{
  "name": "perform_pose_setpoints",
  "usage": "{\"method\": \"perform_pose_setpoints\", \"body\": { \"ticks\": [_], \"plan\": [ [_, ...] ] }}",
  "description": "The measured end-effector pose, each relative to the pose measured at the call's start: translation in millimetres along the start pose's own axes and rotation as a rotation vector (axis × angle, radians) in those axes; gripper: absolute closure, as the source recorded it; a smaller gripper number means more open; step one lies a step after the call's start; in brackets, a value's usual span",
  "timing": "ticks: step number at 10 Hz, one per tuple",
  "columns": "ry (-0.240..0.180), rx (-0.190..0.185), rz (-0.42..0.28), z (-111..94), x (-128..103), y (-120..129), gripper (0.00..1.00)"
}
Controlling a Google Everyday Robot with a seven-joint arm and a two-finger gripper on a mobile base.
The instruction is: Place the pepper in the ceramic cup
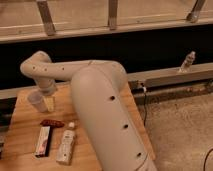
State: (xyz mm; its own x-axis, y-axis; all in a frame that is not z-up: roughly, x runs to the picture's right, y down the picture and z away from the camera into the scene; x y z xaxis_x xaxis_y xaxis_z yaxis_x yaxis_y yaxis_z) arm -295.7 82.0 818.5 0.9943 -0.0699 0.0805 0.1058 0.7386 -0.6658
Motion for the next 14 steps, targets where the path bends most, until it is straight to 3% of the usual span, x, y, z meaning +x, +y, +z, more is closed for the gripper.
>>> {"method": "perform_pose_setpoints", "body": {
  "ticks": [2,4,6,9,12,14],
  "plan": [
    [-0.024,-0.062,-0.018,28,-17,23,0.2],
    [-0.052,-0.112,-0.027,42,-32,50,0.2],
    [-0.083,-0.139,-0.021,49,-33,72,0.2],
    [-0.099,-0.13,-0.036,50,-31,88,0.2],
    [-0.102,-0.129,-0.035,49,-32,87,0.2],
    [-0.051,-0.118,-0.032,54,-34,84,0.2]
  ]
}}
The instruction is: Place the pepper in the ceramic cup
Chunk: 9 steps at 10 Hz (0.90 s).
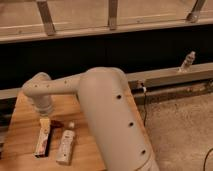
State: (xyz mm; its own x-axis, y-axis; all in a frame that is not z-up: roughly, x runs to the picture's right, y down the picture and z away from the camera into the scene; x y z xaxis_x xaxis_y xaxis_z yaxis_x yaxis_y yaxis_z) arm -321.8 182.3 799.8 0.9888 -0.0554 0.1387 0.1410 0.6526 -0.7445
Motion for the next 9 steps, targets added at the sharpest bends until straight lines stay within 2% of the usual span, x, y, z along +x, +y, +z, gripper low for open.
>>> {"method": "perform_pose_setpoints", "body": {
  "ticks": [1,3,5,6,8,9],
  "plan": [
    [0.025,0.004,0.001,1,-3,0,0.2],
    [0.063,0.016,0.026,5,11,1,0.2],
    [0.068,0.021,0.039,13,17,9,0.2],
    [0.069,0.028,0.068,18,36,10,0.2],
    [0.042,0.025,0.095,29,53,18,0.2],
    [0.04,0.024,0.096,29,54,19,0.2]
  ]
}}
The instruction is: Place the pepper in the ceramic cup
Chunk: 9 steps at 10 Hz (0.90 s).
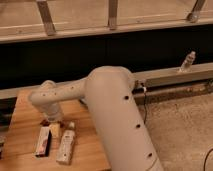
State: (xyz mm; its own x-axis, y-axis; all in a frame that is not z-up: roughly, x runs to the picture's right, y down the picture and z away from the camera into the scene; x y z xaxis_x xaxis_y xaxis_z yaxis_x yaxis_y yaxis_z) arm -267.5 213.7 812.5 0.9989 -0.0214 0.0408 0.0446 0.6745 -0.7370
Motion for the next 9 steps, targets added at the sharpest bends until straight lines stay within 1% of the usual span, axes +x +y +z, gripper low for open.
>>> {"method": "perform_pose_setpoints", "body": {
  "ticks": [1,2,4,7,8,9],
  "plan": [
    [-0.028,-0.005,0.015,9,2,-3,0.2],
    [-0.039,-0.004,0.015,11,-2,-5,0.2],
    [-0.05,0.008,0.003,10,-15,-12,0.2],
    [-0.052,0.024,-0.004,4,-21,-17,0.2],
    [-0.056,0.025,-0.004,4,-23,-18,0.2],
    [-0.069,0.022,-0.002,5,-26,-18,0.2]
  ]
}}
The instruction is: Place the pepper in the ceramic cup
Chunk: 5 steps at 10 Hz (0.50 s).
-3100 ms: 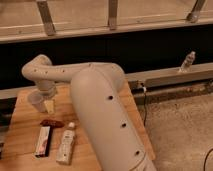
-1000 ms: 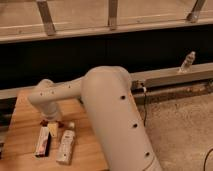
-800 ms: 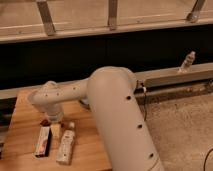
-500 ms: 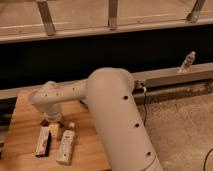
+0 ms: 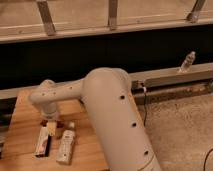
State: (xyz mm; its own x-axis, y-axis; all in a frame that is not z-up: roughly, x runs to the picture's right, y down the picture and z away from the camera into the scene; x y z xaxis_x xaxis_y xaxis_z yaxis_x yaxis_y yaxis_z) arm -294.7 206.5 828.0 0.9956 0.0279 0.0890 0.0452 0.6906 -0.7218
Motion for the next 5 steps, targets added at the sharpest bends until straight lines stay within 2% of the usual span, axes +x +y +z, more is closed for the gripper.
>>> {"method": "perform_pose_setpoints", "body": {
  "ticks": [1,2,3,5],
  "plan": [
    [-0.017,-0.005,0.001,3,-5,1,0.21],
    [-0.03,-0.009,0.0,6,-10,3,0.26],
    [-0.04,-0.012,-0.002,8,-13,4,0.34],
    [-0.057,-0.014,0.008,12,-17,7,0.55]
  ]
}}
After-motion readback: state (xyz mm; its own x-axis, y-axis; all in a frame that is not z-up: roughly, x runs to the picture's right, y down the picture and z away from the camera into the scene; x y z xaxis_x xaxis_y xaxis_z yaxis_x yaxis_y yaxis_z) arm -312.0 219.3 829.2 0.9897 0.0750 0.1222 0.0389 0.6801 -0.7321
